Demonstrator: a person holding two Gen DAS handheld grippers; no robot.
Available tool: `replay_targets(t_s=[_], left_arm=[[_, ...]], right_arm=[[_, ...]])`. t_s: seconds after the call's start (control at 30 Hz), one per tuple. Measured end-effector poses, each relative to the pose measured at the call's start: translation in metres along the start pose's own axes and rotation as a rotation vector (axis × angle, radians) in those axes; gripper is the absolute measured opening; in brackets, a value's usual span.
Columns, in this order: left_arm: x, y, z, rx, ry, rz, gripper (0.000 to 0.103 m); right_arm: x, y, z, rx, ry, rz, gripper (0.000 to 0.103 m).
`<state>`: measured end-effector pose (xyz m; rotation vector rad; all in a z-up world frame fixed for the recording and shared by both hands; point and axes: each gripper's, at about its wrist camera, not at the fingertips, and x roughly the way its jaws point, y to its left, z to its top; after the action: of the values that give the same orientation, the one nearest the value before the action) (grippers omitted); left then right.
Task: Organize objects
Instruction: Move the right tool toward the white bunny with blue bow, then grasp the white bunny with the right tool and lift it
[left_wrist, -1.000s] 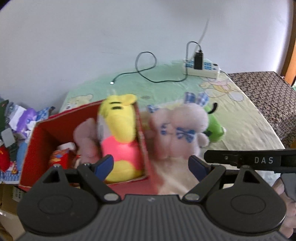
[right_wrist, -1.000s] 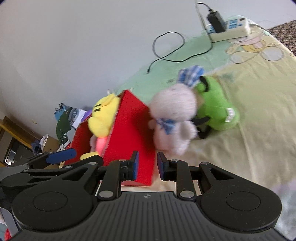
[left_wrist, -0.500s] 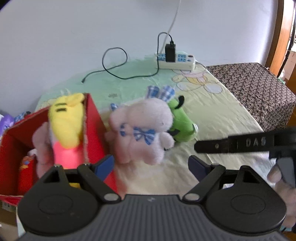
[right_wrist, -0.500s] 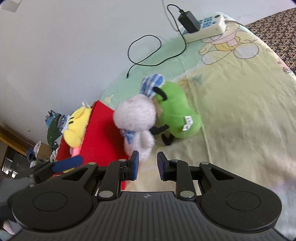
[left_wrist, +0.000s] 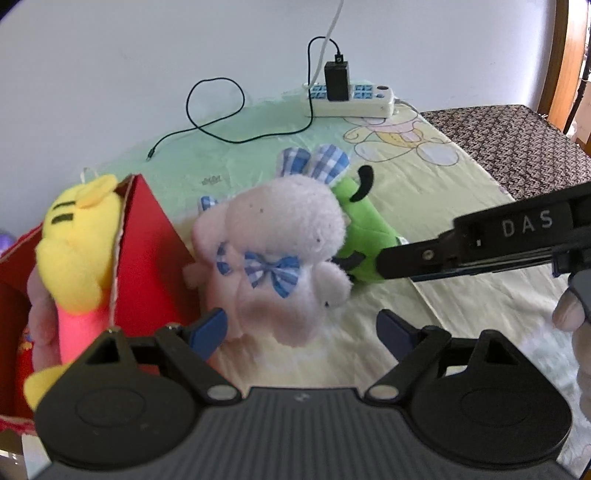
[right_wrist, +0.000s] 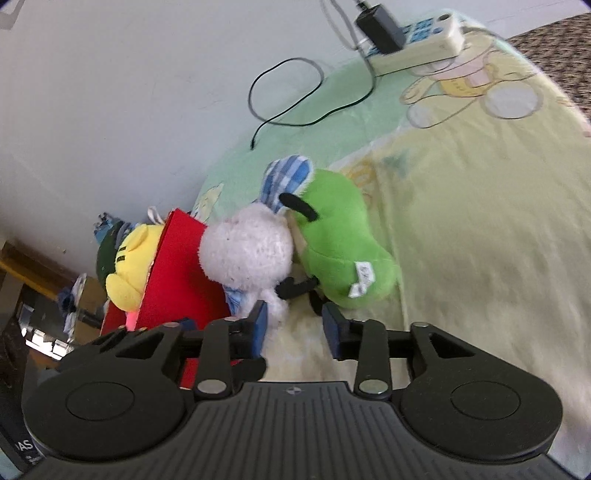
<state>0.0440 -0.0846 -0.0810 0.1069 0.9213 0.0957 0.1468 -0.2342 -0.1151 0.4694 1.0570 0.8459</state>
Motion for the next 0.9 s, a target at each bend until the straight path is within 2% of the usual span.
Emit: replay_targets(t_s=[0.17, 0.33, 0.43, 0.7, 0.8, 0.9], left_arm=[[0.016, 0.000, 0.007, 0.035, -0.004, 0.038, 0.091], [0.033, 0.002, 0.012, 0.041, 0.013, 0.031, 0.091], [0.044, 0.001, 0.013, 0.034, 0.041, 0.036, 0.084], [0.036, 0.001, 0.014, 0.024, 0.028, -0.028, 0.070], [0.026, -0.005, 0.013, 0.031, 0.016, -0.064, 0.065], [0.018, -0.012, 0.009, 0.041, 0.013, -0.109, 0.065]], right_arm=[[0.024, 0.001, 0.006, 0.002, 0.032, 0.057, 0.044], [0.046, 0.005, 0.005, -0.005, 0.063, 0.083, 0.043], [0.054, 0.005, 0.004, -0.004, 0.070, 0.087, 0.045], [0.036, 0.001, 0.005, -0.010, 0.058, 0.063, 0.016], [0.021, 0.003, 0.003, -0.016, 0.039, 0.064, 0.011], [0.004, 0.010, -0.001, -0.033, 0.014, 0.068, 0.011]])
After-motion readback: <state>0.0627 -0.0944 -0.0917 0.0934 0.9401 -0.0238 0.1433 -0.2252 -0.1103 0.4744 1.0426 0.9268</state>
